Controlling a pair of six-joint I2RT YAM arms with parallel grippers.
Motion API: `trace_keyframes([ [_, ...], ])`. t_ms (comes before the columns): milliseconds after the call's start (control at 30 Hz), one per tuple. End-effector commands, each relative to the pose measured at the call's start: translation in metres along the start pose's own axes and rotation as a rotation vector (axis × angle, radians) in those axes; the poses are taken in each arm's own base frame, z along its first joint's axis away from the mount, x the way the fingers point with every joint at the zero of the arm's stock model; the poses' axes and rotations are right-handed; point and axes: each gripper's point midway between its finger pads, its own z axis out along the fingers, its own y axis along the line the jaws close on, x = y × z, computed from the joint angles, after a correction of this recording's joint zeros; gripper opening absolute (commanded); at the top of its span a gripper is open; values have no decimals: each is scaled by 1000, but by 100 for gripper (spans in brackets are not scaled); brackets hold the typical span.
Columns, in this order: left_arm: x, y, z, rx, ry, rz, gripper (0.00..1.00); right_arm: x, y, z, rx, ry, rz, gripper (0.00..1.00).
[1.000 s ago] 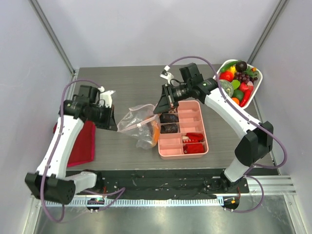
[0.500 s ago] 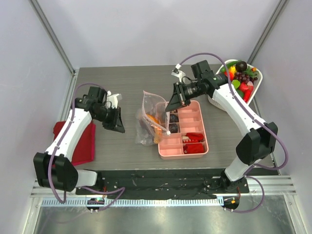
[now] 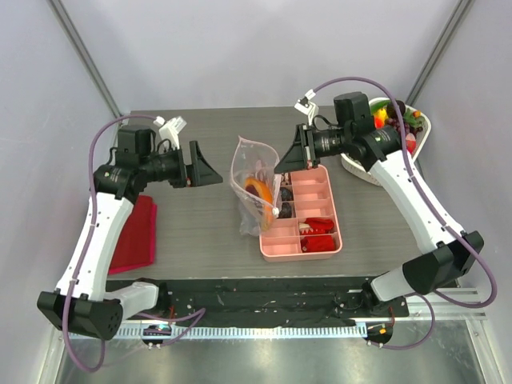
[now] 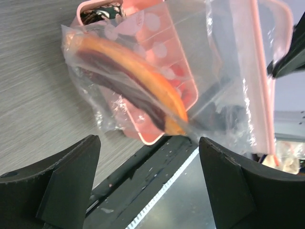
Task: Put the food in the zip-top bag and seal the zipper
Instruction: Adjust the zipper food storage bag at the center of the board.
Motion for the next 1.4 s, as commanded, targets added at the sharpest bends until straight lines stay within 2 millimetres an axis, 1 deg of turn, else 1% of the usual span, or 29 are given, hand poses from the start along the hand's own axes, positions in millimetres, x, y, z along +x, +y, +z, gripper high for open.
trace_keyframes([
  [0,-23,-29,0,84,-53,-18,86,0,-8,10,16,-8,-1,1],
  [133,-29,-41,-5,111,-88,-28,84,-4,-15,16,38,-15,-15,1],
  [233,-32,-47,-5,129,-110,-45,81,1,-19,22,42,0,-7,1],
  [300,-28,-45,2,124,-90,-55,77,3,-21,27,46,7,-6,1],
  [367,-19,-44,5,137,-56,-79,75,4,-23,31,59,9,-16,1],
  [433,-12,-43,9,146,-36,-85,75,4,-20,35,56,16,-25,1],
  [500,-6,-38,16,129,-19,-91,73,4,-17,37,52,17,-35,1],
  [533,0,-32,20,116,-6,-93,70,4,-16,38,50,18,-40,1],
  [567,4,-23,22,80,4,-103,60,4,-15,38,50,17,-45,1],
  [633,9,-12,24,34,22,-66,47,6,-17,40,51,23,-43,1],
  [667,14,-8,22,13,43,-63,36,7,-19,40,59,24,-40,1],
  [733,16,0,21,-27,56,-51,23,8,-23,40,73,28,-46,1],
  [767,19,3,18,-47,66,-37,9,8,-25,41,79,28,-50,1],
  [800,19,7,17,-61,67,-38,1,10,-28,41,91,37,-46,1],
  [833,19,9,13,-69,62,-41,0,9,-35,40,126,30,-69,1],
  [867,17,15,9,-86,52,-55,0,8,-41,38,153,28,-76,1],
  [900,18,14,6,-73,60,-73,0,9,-49,36,187,34,-69,1],
  [967,14,18,-1,-75,38,-96,0,0,-73,25,295,8,-94,1],
  [1000,16,20,-2,-85,41,-96,0,1,-80,20,329,11,-89,1],
  [1067,19,34,1,-142,45,-101,0,-3,-95,13,389,7,-100,1],
  [1133,31,55,7,-211,89,-122,0,-1,-101,10,411,20,-105,1],
  [1200,38,71,15,-252,125,-144,0,3,-104,11,410,36,-111,1],
  [1300,43,91,24,-304,147,-150,0,12,-113,10,425,76,-122,1],
  [1367,44,105,25,-359,148,-139,0,18,-116,8,442,100,-130,1],
])
